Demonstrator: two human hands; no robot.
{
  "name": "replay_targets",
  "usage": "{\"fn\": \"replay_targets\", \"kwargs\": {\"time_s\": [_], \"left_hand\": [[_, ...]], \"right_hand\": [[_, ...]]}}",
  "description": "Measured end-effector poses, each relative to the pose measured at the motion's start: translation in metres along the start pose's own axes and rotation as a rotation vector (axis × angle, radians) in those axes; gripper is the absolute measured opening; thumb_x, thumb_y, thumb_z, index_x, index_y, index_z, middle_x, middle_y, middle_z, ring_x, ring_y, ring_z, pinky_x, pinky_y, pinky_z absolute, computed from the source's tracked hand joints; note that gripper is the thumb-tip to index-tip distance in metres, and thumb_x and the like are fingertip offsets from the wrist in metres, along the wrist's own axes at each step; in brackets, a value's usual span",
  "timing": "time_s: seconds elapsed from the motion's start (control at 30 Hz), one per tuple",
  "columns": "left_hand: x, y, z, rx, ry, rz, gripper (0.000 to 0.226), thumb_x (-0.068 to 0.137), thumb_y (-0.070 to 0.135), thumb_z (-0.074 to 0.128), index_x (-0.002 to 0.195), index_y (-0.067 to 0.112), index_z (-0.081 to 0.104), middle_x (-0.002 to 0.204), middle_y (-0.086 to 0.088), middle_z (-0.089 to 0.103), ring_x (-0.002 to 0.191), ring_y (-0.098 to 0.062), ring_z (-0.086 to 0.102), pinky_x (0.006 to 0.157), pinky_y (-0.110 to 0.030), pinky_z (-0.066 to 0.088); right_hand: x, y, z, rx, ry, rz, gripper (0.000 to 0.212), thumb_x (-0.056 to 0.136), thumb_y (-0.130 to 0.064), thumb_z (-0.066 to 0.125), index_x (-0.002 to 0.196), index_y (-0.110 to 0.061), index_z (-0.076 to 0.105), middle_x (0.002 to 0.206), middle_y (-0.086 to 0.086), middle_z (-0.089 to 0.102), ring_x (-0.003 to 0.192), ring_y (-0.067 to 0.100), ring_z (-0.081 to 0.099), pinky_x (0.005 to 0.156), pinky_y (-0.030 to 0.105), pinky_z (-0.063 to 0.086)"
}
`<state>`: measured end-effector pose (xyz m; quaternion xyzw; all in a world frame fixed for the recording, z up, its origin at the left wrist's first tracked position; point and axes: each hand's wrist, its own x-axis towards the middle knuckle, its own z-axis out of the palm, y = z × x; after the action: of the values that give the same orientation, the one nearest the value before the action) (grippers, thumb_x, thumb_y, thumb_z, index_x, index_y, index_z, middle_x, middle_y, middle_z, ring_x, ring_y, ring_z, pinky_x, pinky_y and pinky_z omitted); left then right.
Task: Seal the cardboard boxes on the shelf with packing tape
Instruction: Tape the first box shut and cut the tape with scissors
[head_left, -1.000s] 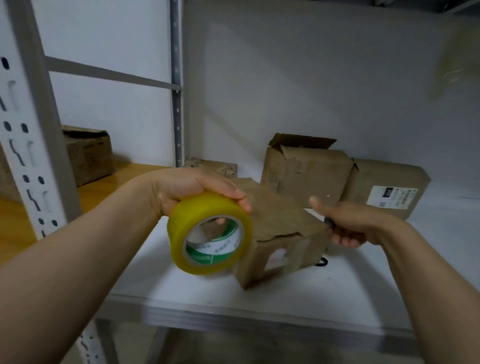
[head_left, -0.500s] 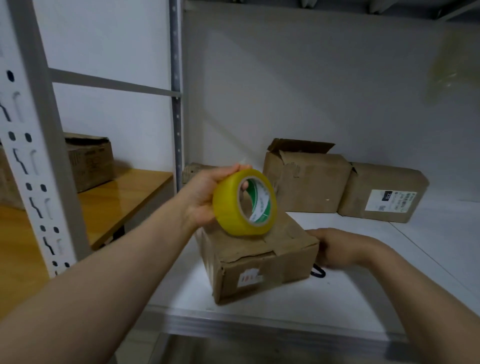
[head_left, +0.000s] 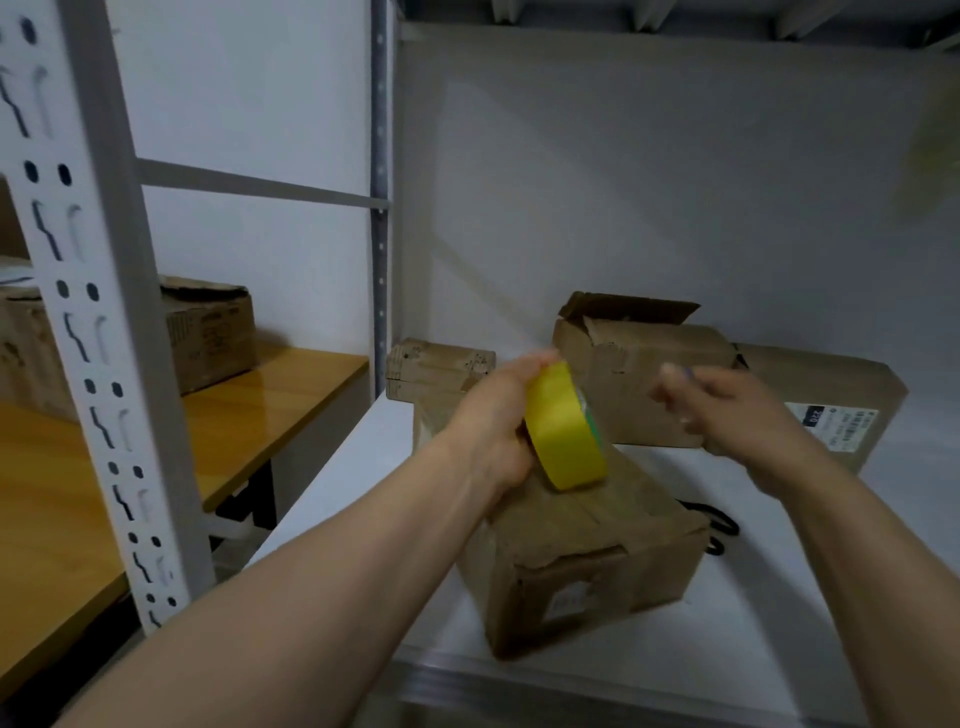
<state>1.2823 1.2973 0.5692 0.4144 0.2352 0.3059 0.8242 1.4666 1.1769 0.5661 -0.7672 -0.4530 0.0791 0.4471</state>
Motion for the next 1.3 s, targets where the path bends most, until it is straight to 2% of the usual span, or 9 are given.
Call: {"fn": "replay_targets", "kwargs": {"time_s": [0.1,0.23,0.33,0.4,0.5,0.63,0.77,1.13,1.3], "left_hand": [[0.005,0.023,0.012,0.056,0.023,0.04,0.017,0.104,0.019,0.053,0.09,0.016,0.061,0.084,-0.009,0.055,0.075,-0.023,0.056,0.071,-0.039,0.052],[0.01,0.047,0.026,0.114,0.015,0.107,0.008,0.102,0.018,0.057,0.099,0.013,0.062,0.09,-0.016,0.058,0.081,-0.032,0.063,0.079,-0.054,0.057],[0.014,0.058,0.027,0.246,0.07,0.189,0.013,0.098,0.011,0.062,0.106,0.003,0.068,0.065,-0.005,0.062,0.06,-0.016,0.061,0.064,-0.03,0.057],[0.024,0.063,0.017,0.309,0.137,0.257,0.019,0.097,0.013,0.065,0.112,0.004,0.071,0.089,-0.001,0.072,0.086,-0.009,0.065,0.069,-0.014,0.052],[0.039,0.068,-0.006,0.303,0.236,0.234,0.025,0.091,0.026,0.073,0.114,0.016,0.075,0.144,-0.005,0.053,0.135,-0.02,0.045,0.108,-0.032,0.035],[0.056,0.072,-0.04,0.257,0.298,0.156,0.009,0.088,0.026,0.076,0.095,0.021,0.079,0.083,0.008,0.061,0.067,-0.002,0.048,0.063,-0.019,0.042],[0.063,0.071,-0.057,0.501,0.312,0.273,0.055,0.064,0.032,0.09,0.11,0.007,0.072,0.1,-0.003,0.07,0.086,-0.018,0.066,0.085,-0.031,0.053],[0.047,0.036,-0.073,0.565,0.312,0.201,0.017,0.089,0.014,0.074,0.103,0.005,0.07,0.087,-0.005,0.068,0.07,-0.014,0.067,0.044,-0.018,0.047],[0.05,0.053,-0.077,0.566,0.322,0.254,0.026,0.086,0.013,0.077,0.109,0.004,0.072,0.095,-0.002,0.068,0.079,-0.012,0.059,0.058,-0.021,0.041]], "right_hand": [[-0.028,-0.056,0.015,0.141,-0.241,-0.2,0.05,0.091,-0.065,0.055,0.107,-0.019,0.068,0.104,-0.007,0.07,0.097,0.005,0.065,0.084,0.023,0.049],[-0.019,-0.07,0.049,0.15,-0.233,-0.168,0.046,0.086,-0.024,0.079,0.12,-0.013,0.049,0.103,0.0,0.072,0.094,0.015,0.07,0.086,0.035,0.057],[-0.014,-0.076,0.063,0.283,-0.145,-0.145,0.043,0.087,-0.029,0.078,0.121,-0.016,0.057,0.104,0.001,0.073,0.096,0.018,0.071,0.094,0.05,0.056],[-0.017,-0.082,0.065,0.364,-0.066,-0.104,0.04,0.082,-0.043,0.075,0.11,-0.018,0.064,0.102,0.007,0.072,0.096,0.026,0.069,0.091,0.052,0.054],[-0.032,-0.084,0.066,0.248,-0.141,-0.064,0.043,0.079,-0.048,0.08,0.107,-0.021,0.064,0.098,0.002,0.07,0.09,0.02,0.068,0.078,0.039,0.055],[-0.046,-0.07,0.064,0.234,-0.092,-0.024,0.046,0.076,-0.052,0.081,0.105,-0.02,0.065,0.093,-0.001,0.07,0.083,0.014,0.069,0.064,0.028,0.053],[-0.054,-0.06,0.065,0.286,0.051,-0.051,0.043,0.074,-0.057,0.077,0.094,-0.02,0.068,0.084,-0.001,0.072,0.075,0.014,0.07,0.068,0.033,0.056],[-0.041,-0.017,0.066,0.546,0.183,-0.037,0.066,0.07,-0.074,0.068,0.091,-0.012,0.071,0.078,0.002,0.074,0.073,0.017,0.07,0.072,0.039,0.057],[-0.032,-0.015,0.059,0.584,0.111,-0.111,0.067,0.068,-0.071,0.074,0.092,-0.009,0.07,0.084,0.01,0.072,0.077,0.022,0.067,0.075,0.04,0.055]]}}
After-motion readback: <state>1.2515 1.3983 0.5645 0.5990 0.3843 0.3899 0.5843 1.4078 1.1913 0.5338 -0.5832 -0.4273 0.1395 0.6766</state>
